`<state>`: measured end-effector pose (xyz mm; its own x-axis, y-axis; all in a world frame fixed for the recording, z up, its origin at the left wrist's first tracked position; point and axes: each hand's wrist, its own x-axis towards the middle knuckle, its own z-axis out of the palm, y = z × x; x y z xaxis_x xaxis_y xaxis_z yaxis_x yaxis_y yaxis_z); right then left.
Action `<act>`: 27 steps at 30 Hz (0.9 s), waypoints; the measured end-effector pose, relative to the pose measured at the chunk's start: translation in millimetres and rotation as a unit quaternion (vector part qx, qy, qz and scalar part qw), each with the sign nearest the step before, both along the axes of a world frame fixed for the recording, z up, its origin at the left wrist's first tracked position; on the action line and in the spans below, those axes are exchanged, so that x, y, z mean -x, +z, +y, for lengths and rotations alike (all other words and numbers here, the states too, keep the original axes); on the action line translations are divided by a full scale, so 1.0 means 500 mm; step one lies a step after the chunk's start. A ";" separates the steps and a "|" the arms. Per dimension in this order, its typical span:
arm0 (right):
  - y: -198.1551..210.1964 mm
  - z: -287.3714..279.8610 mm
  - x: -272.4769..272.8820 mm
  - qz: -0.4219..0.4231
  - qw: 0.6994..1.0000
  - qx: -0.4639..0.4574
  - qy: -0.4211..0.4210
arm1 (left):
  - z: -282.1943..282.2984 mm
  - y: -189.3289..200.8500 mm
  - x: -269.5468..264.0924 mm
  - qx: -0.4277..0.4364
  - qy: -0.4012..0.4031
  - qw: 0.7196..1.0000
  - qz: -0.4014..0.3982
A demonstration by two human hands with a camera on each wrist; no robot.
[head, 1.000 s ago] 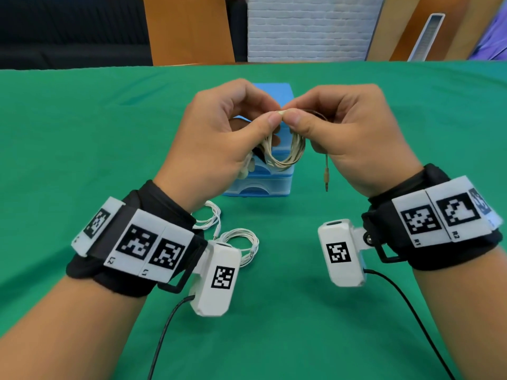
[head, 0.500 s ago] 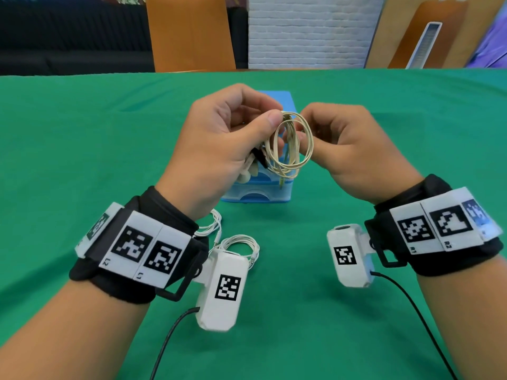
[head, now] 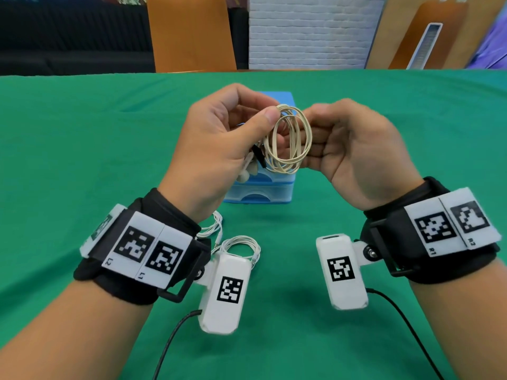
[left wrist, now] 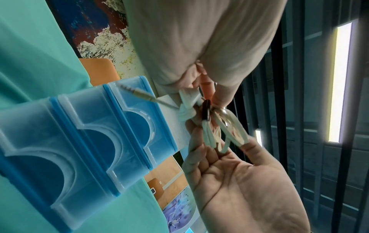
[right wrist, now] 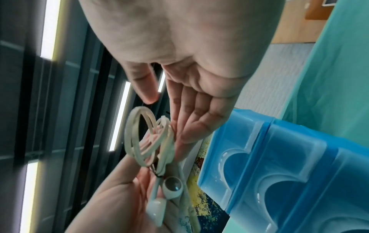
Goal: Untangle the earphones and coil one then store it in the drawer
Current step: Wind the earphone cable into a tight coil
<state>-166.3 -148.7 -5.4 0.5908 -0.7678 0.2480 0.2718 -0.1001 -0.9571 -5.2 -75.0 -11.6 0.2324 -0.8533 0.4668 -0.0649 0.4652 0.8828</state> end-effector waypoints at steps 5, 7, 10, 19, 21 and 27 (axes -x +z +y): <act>-0.004 0.010 0.000 0.028 0.996 0.081 -0.027 | 0.001 0.002 -0.005 0.006 0.003 1.000 0.002; -0.006 0.008 0.001 0.026 0.995 0.092 -0.030 | 0.002 0.002 -0.006 0.004 -0.001 1.000 0.007; -0.006 0.006 -0.001 0.028 0.991 0.125 -0.048 | 0.001 0.003 -0.003 -0.005 0.004 1.000 0.005; -0.014 -0.002 -0.012 0.076 0.967 0.201 -0.138 | -0.002 0.001 -0.007 -0.008 0.034 0.992 -0.118; -0.013 -0.001 -0.014 0.079 0.967 0.198 -0.138 | -0.004 -0.001 -0.007 -0.007 0.046 0.990 -0.130; -0.016 0.007 -0.018 0.052 0.990 0.084 -0.103 | -0.008 -0.007 -0.009 0.006 0.075 0.982 -0.176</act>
<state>-157.2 -145.3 -13.3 0.4560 -0.8276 0.3275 0.1293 -0.3024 -0.9444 -0.5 -79.3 -15.3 0.1767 -0.8158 0.5506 -0.4330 0.4379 0.7879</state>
